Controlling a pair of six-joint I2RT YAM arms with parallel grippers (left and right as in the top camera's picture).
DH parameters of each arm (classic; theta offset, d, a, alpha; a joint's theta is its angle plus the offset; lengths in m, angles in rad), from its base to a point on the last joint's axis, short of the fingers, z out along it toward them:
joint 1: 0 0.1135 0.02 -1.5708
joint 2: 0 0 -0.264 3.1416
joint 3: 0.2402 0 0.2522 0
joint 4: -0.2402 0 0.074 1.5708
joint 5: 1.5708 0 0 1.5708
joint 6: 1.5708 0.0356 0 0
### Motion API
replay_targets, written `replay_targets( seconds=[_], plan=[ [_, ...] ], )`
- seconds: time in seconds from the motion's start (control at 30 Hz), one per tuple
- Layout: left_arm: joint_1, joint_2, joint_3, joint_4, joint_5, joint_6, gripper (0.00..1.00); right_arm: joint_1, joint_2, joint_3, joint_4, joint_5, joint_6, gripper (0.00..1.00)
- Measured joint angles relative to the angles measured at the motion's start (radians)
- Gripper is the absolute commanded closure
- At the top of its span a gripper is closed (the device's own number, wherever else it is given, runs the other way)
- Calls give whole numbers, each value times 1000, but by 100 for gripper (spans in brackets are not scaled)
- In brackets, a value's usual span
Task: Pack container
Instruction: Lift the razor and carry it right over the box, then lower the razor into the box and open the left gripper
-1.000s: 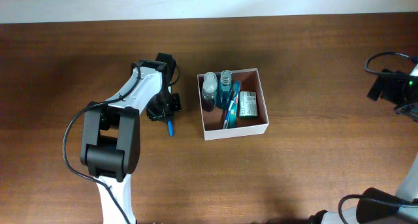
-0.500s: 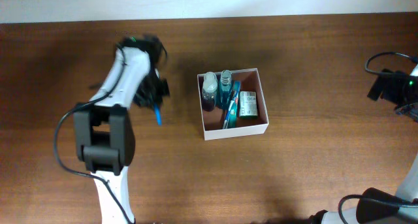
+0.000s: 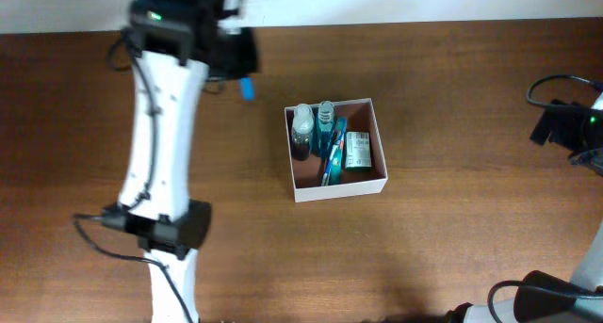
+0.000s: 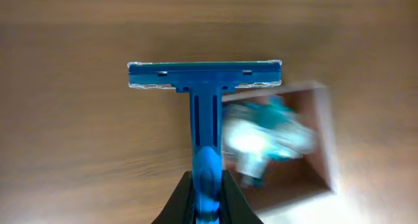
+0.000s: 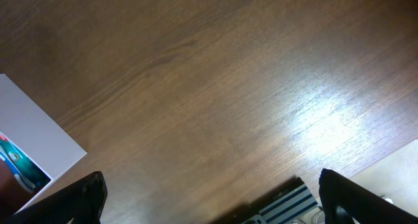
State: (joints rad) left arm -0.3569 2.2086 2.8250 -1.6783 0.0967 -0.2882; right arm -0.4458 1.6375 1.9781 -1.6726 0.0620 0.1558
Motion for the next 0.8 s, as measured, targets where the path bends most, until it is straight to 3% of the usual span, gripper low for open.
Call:
replay_targets(
  seconds=[0.17, 0.37, 0.8],
  plan=[
    [-225, 0, 16, 34, -11, 55, 99, 0, 0, 0, 0, 0, 0, 2],
    [-393, 0, 15, 74, -105, 79, 99, 0, 0, 0, 0, 0, 1, 1],
    [-429, 29, -142, 203, -183, 87, 99, 0, 0, 0, 1, 0, 0, 1]
  ],
)
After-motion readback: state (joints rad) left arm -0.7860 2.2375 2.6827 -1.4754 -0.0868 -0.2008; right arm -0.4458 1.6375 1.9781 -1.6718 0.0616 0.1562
